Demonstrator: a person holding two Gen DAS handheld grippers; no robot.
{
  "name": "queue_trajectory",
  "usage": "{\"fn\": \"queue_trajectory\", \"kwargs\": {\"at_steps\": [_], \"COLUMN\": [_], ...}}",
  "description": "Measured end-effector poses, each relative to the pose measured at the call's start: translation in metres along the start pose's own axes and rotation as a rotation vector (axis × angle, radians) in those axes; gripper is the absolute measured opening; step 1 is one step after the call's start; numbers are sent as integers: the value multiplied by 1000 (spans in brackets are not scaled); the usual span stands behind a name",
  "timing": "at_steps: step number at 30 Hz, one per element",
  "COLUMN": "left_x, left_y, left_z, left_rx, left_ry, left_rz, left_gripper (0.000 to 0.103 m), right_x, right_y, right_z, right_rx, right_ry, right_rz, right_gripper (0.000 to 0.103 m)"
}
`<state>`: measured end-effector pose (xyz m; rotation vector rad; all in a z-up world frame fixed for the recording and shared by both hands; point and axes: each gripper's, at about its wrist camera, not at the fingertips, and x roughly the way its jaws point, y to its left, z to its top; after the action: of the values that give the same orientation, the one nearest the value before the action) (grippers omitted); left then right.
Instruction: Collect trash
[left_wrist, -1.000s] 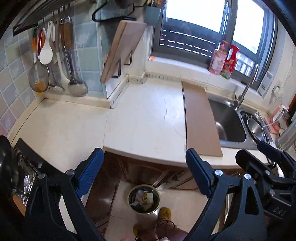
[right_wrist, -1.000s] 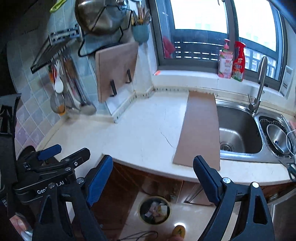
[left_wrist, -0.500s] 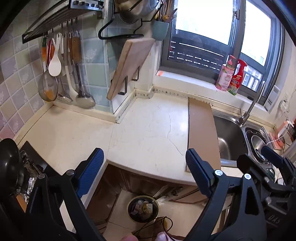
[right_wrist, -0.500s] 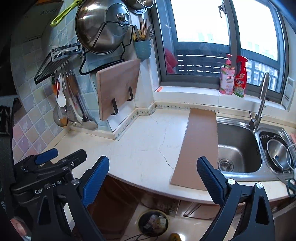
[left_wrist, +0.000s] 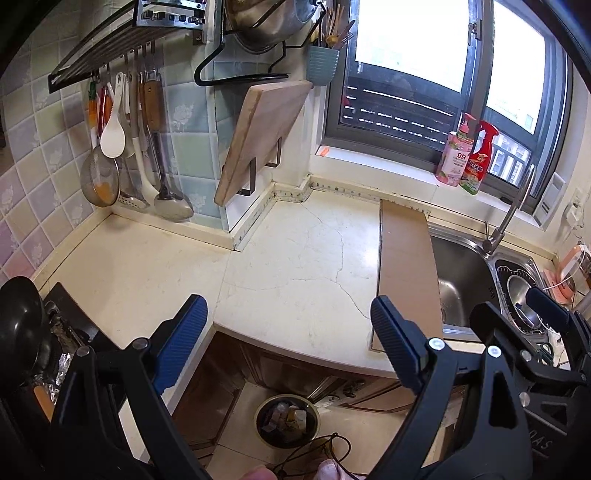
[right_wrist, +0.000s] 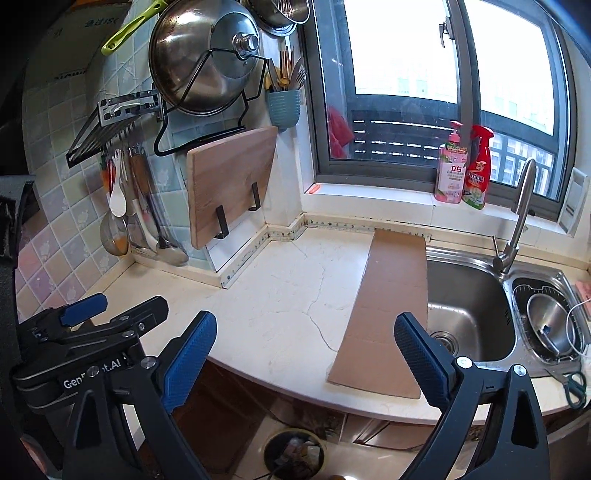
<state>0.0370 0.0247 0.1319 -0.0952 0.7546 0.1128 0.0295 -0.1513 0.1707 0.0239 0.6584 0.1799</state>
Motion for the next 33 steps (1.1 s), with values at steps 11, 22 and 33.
{"fn": "queue_trajectory", "kwargs": {"at_steps": [11,22,33], "left_x": [1,10,17], "left_y": [-1,1,7], "left_z": [-4,-2,-1], "left_rx": [-2,2,23], "left_ry": [-2,15,28], "left_rz": [32,41,44], "left_gripper": [89,89,89], "right_x": [4,11,20], "right_y": [1,0,-4], "right_z": [-2,-4,-5], "right_rx": [-12,-13,-14], "right_ry": [-11,-7,1], "right_rz": [-10,-12,-14], "right_gripper": [98,98,98]}}
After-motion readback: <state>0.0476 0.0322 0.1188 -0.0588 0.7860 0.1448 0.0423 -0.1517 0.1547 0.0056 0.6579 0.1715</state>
